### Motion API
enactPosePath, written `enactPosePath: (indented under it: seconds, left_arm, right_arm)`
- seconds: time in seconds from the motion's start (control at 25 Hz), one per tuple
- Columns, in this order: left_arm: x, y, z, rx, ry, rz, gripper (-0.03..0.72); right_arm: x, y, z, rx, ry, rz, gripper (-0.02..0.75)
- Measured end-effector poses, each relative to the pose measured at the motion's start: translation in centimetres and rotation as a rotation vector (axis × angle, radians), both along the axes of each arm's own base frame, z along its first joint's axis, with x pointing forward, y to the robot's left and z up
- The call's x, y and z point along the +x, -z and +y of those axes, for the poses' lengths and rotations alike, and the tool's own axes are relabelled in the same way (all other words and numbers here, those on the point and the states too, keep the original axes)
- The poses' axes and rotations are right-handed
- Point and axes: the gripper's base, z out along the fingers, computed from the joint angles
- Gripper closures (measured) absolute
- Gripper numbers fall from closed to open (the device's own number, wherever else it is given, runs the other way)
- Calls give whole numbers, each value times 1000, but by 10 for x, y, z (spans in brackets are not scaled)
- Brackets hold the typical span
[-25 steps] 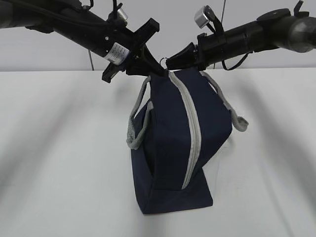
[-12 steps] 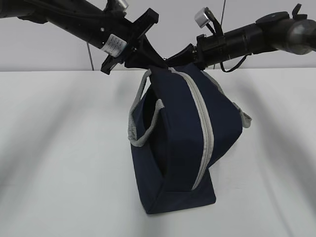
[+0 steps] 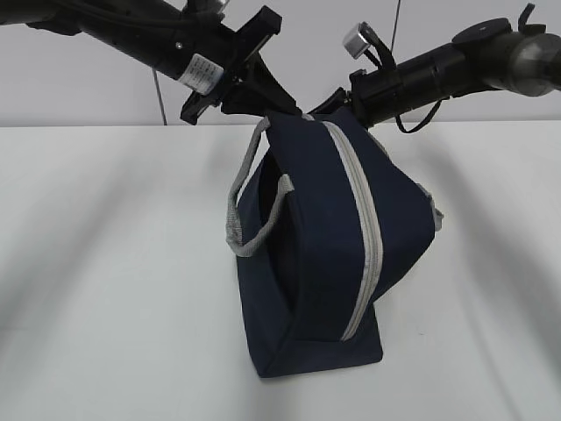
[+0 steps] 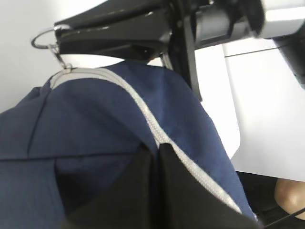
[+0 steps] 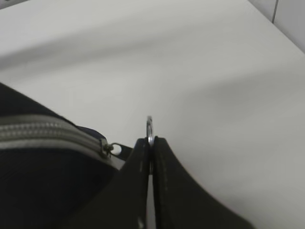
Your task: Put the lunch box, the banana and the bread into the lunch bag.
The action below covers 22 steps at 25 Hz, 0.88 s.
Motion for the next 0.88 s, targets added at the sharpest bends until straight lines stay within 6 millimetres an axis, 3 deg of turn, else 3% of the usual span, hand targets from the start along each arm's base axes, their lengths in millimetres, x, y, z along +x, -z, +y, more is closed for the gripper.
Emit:
enactPosePath:
  seconds: [0.6,0.68,0.88]
  left_arm:
    - [-3,-4,1,13,18,-23,671]
    - [-4,-5,1,25,25,-28,616]
    - [-7,-12,3,41,38,-49,297]
  right_arm:
    - [0,0,0,4,27,38,750]
    - [2,-1,0,20,45,49,712]
    - [5,-9,0,38,83,50,447]
